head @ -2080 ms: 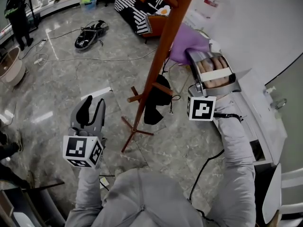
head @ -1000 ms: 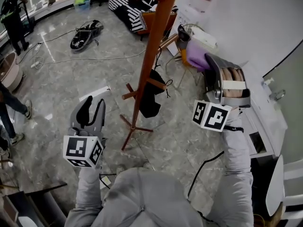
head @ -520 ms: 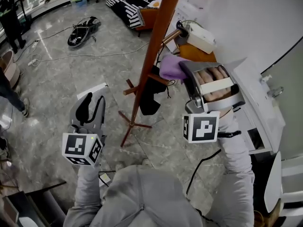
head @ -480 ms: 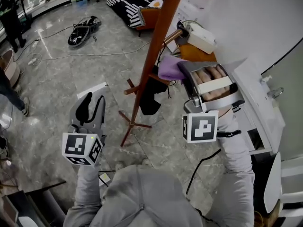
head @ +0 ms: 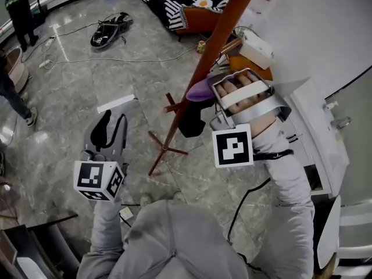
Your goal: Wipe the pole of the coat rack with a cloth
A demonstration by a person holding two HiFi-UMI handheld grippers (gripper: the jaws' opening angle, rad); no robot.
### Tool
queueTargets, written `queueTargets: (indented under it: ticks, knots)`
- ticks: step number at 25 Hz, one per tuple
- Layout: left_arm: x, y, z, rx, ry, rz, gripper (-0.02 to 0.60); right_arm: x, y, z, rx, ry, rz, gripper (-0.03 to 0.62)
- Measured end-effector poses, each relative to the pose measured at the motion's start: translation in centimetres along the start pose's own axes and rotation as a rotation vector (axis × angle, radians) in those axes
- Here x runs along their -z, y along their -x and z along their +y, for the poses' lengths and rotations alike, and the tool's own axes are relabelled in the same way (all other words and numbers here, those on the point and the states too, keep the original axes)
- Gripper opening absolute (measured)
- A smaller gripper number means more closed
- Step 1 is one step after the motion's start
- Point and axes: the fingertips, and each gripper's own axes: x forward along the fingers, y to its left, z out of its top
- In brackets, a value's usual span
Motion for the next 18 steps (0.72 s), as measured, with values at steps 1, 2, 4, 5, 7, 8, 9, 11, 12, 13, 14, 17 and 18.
queueTargets:
  ticks: [1,2,4,5,7,8,9,11,12,13,14,17,18]
  knots:
    - [0.0,0.1,0.2,-0.002,0.002,0.001,0.163,-0.3,-0.2,-0.2,0.001,0.008,-0.005,0.058]
    - [0.0,0.1,0.3,-0.004,0.004,0.001,0.163,-0.5,-0.4,-0.3,-0.002,0.014,-0.011,0.058]
    - [0.0,0.1,0.4,-0.005,0.006,0.003,0.163,-0.9,-0.6,-0.1,-0.017,0.028,-0.023,0.058]
    - [0.0,0.0,0.4,-0.004,0.006,0.003,0.163,-1.0,-0.7,0.1,-0.024,0.038,-0.027,0.058]
    - [0.1,0.0,0.5,-0.002,0.006,0.002,0.163,-1.2,-0.7,0.4,-0.035,0.051,-0.036,0.058]
    - [0.2,0.0,0.5,-0.001,0.007,0.002,0.163,-1.3,-0.6,0.6,-0.040,0.057,-0.039,0.058]
    - [0.3,0.0,0.4,0.001,0.007,0.003,0.163,-1.3,-0.4,0.8,-0.047,0.064,-0.039,0.058]
    - [0.4,-0.1,0.2,0.007,0.009,0.004,0.163,-1.2,0.0,1.2,-0.059,0.079,-0.035,0.058]
    - [0.5,-0.2,0.1,0.012,0.009,0.005,0.163,-1.0,0.3,1.3,-0.064,0.082,-0.032,0.057]
    - [0.4,-0.2,0.0,0.016,0.008,0.005,0.163,-0.9,0.5,1.5,-0.067,0.083,-0.029,0.057]
    - [0.3,-0.4,-0.1,0.021,0.007,0.005,0.163,-0.7,0.8,1.6,-0.070,0.081,-0.026,0.057]
    - [0.2,-0.8,-0.8,0.042,0.002,0.009,0.163,-0.1,1.7,2.0,-0.074,0.070,-0.019,0.057]
    - [0.1,-1.0,-1.1,0.050,0.000,0.010,0.163,0.0,2.0,2.2,-0.075,0.068,-0.018,0.057]
